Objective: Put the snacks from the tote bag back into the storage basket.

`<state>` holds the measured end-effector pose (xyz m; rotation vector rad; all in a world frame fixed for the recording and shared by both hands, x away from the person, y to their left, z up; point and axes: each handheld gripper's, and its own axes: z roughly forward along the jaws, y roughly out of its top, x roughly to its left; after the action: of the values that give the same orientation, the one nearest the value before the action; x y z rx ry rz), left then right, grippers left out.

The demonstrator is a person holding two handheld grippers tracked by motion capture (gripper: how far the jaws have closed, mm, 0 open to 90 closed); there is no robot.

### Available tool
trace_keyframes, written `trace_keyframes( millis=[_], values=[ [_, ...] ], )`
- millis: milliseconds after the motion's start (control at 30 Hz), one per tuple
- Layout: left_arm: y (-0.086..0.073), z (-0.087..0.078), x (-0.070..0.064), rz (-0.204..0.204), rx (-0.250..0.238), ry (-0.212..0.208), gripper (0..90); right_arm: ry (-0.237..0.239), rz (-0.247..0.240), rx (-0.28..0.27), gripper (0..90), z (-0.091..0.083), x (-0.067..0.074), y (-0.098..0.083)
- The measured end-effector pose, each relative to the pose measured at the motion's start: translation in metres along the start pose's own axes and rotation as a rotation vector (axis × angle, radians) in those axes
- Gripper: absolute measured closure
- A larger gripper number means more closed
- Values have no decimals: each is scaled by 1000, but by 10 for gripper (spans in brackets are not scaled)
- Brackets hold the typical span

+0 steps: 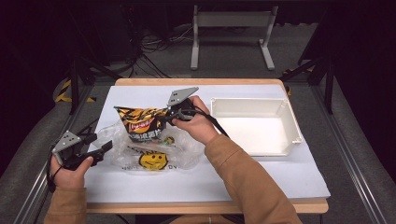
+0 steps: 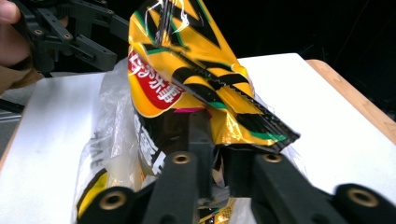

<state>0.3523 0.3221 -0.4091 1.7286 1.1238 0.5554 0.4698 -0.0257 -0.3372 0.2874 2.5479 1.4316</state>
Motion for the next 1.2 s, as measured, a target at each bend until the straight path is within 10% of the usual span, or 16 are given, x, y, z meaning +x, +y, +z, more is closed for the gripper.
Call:
trace_keyframes(
  millis=[433,833,1200],
  values=[
    [0,3,-3,17,10,-17,285,-26,-24,-32,894,-2,7,6],
    [0,13,-11,95,59,-93,640,-22,0,-113,897,-15,11,17],
    [-1,19,-15,117,86,-116,785,-33,10,-201,896,-33,12,35]
  ],
)
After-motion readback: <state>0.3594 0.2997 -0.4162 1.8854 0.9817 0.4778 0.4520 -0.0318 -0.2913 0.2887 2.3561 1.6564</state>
